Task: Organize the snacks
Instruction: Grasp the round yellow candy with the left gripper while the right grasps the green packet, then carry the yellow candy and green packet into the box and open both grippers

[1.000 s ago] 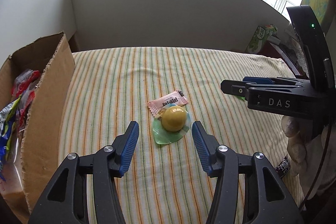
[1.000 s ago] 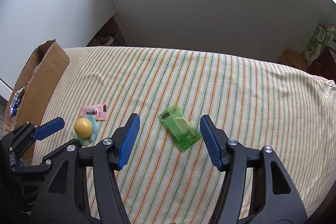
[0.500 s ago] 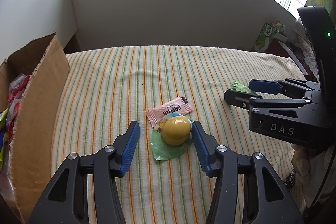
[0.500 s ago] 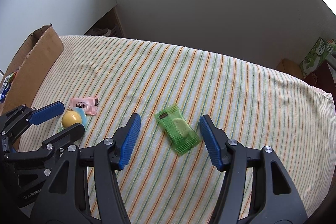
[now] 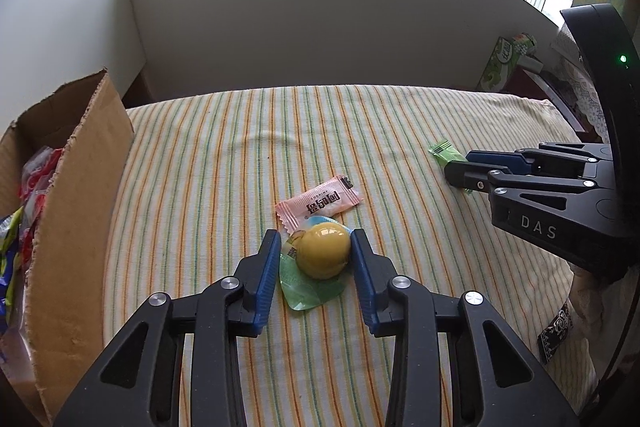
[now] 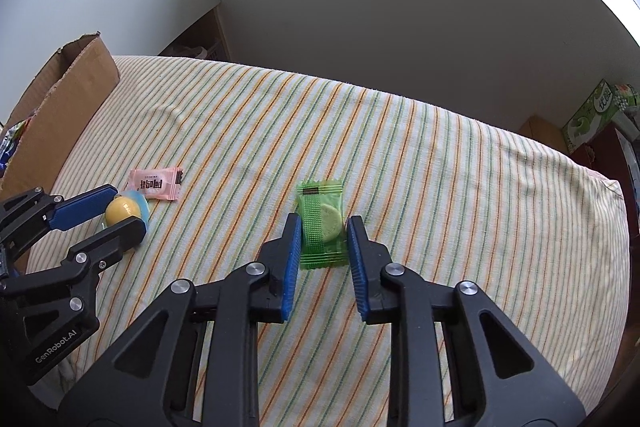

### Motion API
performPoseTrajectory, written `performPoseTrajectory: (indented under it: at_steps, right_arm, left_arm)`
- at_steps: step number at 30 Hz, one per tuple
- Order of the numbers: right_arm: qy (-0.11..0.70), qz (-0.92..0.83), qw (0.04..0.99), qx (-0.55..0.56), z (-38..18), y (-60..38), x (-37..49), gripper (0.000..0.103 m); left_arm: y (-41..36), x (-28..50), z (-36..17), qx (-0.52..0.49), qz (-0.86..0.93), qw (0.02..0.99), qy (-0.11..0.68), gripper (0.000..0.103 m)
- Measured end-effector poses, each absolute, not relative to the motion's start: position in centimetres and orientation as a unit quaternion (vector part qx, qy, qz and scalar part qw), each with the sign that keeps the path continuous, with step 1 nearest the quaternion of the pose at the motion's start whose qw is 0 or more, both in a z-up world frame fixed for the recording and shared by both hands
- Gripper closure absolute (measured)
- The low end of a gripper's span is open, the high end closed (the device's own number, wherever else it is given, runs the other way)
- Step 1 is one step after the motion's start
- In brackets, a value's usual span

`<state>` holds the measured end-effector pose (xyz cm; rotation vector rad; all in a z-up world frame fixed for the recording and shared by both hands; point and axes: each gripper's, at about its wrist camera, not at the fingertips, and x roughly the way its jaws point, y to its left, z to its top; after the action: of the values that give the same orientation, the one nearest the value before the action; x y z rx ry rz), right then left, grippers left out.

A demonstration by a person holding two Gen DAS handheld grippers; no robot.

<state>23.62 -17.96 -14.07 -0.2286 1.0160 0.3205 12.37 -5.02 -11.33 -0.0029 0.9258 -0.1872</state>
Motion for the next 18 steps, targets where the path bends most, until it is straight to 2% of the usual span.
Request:
performPoseTrajectory:
  at_steps: [18]
  right_arm:
    - [0.418,0.194,0.883,-0.094,-7.1,-15.6,19.5,0.079]
  left_arm:
    - [-3.1,8.1,-4.9,0.015,-0.066,0.930,0.362,0.069]
